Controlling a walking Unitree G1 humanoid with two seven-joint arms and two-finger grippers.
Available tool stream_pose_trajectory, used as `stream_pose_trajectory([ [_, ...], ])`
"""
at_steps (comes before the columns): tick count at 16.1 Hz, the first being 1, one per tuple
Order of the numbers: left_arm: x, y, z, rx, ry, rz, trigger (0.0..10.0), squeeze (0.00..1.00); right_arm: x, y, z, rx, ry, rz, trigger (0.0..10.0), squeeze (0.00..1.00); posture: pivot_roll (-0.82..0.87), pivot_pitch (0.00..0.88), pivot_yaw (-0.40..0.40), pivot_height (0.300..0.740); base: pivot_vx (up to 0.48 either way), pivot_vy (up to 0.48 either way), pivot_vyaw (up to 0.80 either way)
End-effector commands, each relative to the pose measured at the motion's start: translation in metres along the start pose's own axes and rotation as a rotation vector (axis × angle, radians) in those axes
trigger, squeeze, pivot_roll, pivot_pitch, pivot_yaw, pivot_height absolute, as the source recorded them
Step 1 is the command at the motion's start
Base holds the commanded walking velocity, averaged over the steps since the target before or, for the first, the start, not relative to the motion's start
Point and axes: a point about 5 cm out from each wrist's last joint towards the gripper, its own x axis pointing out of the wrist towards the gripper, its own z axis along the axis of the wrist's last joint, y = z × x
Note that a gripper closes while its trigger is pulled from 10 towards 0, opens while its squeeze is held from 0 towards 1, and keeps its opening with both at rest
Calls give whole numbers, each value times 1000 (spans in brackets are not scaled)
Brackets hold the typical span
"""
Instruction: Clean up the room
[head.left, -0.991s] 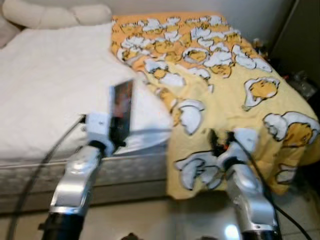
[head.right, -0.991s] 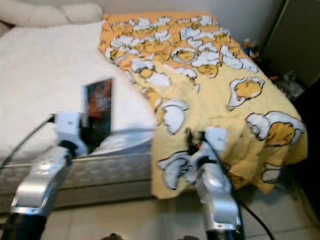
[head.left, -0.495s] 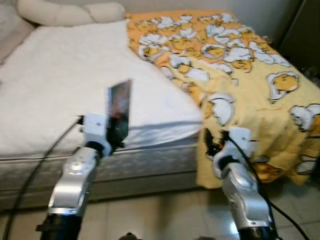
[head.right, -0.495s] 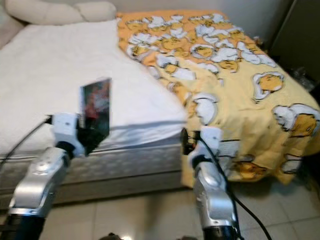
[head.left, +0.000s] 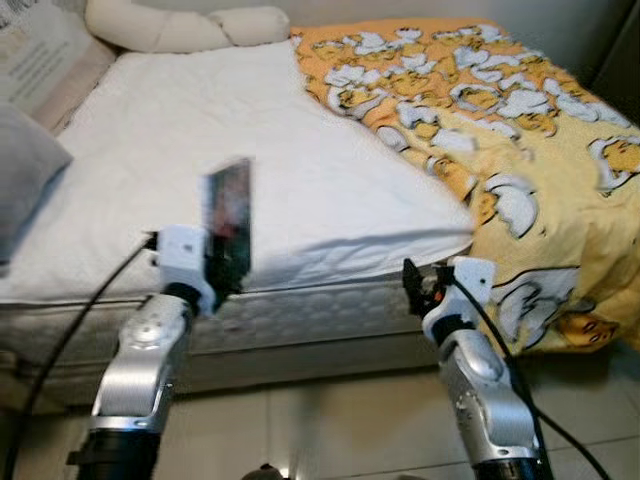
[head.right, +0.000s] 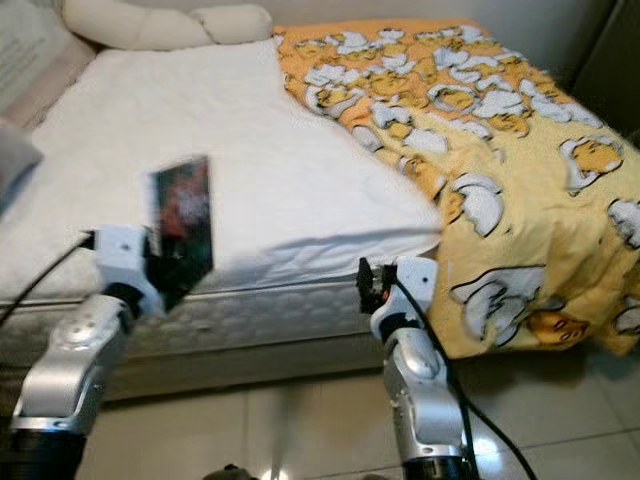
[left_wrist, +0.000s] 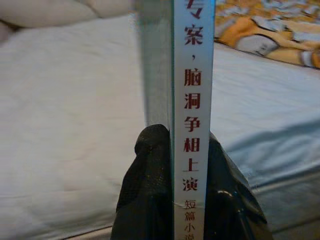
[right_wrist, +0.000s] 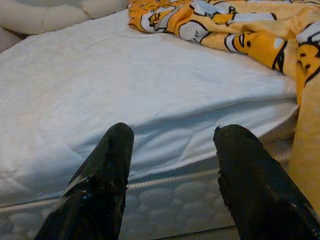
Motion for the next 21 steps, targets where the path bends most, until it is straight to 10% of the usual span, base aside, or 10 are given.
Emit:
stream_pose_trajectory([
  [1, 1, -8, 11, 10, -53, -24, 10000, 0, -1, -6, 3, -13, -15, -17, 10000, 0, -15, 0, 46, 740, 0, 428, 0],
  [21, -9, 2, 11, -38, -82, 29, 10000, 0, 1, 0, -1, 10, -5, 2, 10000, 0, -2, 0, 31, 740, 0, 252, 0],
])
